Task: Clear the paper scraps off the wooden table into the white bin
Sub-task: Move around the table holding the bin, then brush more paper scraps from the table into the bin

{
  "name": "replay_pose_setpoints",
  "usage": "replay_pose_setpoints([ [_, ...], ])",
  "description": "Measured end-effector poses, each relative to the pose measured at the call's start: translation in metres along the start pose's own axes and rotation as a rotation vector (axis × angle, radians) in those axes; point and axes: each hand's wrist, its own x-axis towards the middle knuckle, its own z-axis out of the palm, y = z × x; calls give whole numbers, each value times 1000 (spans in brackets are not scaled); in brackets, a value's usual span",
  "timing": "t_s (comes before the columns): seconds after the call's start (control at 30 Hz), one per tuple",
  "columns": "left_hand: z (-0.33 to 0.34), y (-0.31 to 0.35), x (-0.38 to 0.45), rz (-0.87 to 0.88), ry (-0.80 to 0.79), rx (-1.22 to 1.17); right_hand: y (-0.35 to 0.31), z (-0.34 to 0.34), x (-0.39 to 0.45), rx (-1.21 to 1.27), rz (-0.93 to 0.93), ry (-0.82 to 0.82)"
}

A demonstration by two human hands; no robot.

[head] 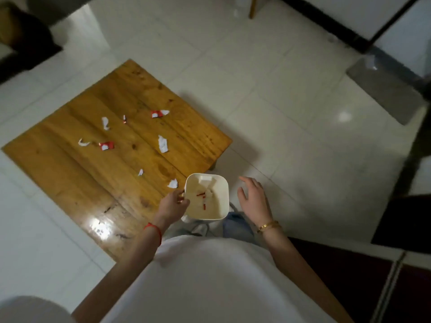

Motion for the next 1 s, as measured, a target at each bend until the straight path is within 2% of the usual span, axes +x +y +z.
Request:
replay_pose_setpoints([
  [0.27,54,4,-11,-255,267,-372,15,-11,92,-139,-353,-347],
  [0.47,99,-4,-9,-464,327,-593,14,12,140,-211,-540,-504],
  [0.77,149,-49,22,-658,397,-753,-1,114,170,-282,-725,-723],
  [1.0,168,-92,61,-689,382,-799,-13,201,176,-381,-878,-853],
])
